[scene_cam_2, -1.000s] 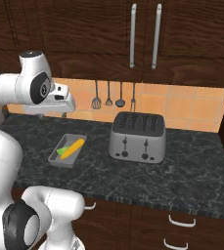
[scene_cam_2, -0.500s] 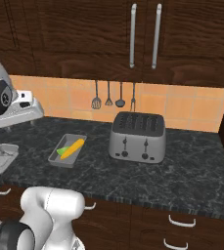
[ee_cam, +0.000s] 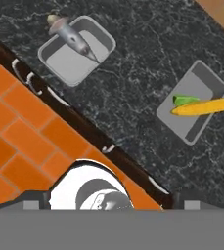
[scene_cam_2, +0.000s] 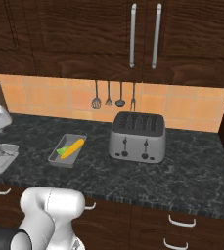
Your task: Take the meat container that has the fish and place it on the second highest rack of the freezer. Then take the vegetable container that has the lemon wedge and corn and place it on the highest rack of the freezer.
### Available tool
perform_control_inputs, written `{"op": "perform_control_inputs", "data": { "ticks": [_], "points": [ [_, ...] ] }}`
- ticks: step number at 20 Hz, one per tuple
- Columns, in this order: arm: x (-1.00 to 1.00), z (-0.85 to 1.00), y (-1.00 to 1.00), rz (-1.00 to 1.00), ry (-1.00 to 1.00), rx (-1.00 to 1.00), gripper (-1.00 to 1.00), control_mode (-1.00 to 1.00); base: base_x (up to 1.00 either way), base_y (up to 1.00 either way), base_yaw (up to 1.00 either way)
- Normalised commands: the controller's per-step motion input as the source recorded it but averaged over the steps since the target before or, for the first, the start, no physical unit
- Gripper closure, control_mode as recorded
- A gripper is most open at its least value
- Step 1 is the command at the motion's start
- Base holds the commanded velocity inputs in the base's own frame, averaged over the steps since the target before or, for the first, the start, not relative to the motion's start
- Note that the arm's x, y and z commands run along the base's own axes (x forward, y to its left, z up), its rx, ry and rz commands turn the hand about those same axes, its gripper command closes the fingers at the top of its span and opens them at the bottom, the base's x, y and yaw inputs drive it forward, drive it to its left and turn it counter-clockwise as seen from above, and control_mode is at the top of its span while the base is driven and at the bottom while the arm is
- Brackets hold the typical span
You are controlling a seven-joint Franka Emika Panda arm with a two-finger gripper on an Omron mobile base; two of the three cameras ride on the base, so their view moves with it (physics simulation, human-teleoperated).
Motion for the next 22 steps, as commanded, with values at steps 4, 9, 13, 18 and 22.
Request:
{"op": "perform_control_inputs", "data": {
  "ticks": [4,9,13,18,22],
  "points": [
    [0.04,-0.07,0.42,0.29,0.1,-0.01,-1.0,-1.0,0.0,0.0,0.0],
    [0.13,-0.3,0.31,0.35,0.09,0.0,-1.0,-1.0,0.0,0.0,0.0],
    [-0.07,-0.4,0.63,0.31,0.12,-0.04,-1.0,-1.0,0.0,0.0,0.0],
    [0.08,-0.33,0.62,0.17,0.24,-0.06,-1.0,-1.0,0.0,0.0,0.0],
    [0.46,-0.56,0.57,0.09,0.23,-0.1,-1.0,-1.0,0.0,0.0,0.0]
  ]
}}
